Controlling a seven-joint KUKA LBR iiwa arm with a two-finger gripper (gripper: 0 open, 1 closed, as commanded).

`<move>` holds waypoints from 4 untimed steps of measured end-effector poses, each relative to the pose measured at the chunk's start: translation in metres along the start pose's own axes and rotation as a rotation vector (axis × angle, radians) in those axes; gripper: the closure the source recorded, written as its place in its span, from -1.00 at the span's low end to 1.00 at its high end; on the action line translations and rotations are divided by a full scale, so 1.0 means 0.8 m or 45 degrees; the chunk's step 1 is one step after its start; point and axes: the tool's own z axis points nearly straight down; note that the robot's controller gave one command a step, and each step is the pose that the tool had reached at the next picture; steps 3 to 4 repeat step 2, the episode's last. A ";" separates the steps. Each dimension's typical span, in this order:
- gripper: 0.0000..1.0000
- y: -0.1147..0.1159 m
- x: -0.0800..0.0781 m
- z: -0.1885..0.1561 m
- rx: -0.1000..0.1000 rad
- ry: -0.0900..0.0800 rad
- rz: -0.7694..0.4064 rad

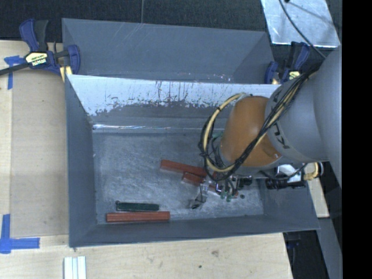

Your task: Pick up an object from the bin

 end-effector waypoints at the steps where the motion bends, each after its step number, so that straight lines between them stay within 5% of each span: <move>1: 1.00 0.000 -0.001 0.000 0.000 -0.002 0.000; 4: 1.00 0.000 -0.002 -0.022 -0.003 -0.008 -0.004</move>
Offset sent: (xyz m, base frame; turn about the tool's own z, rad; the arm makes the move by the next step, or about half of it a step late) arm 0.0000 0.0000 0.0000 0.0000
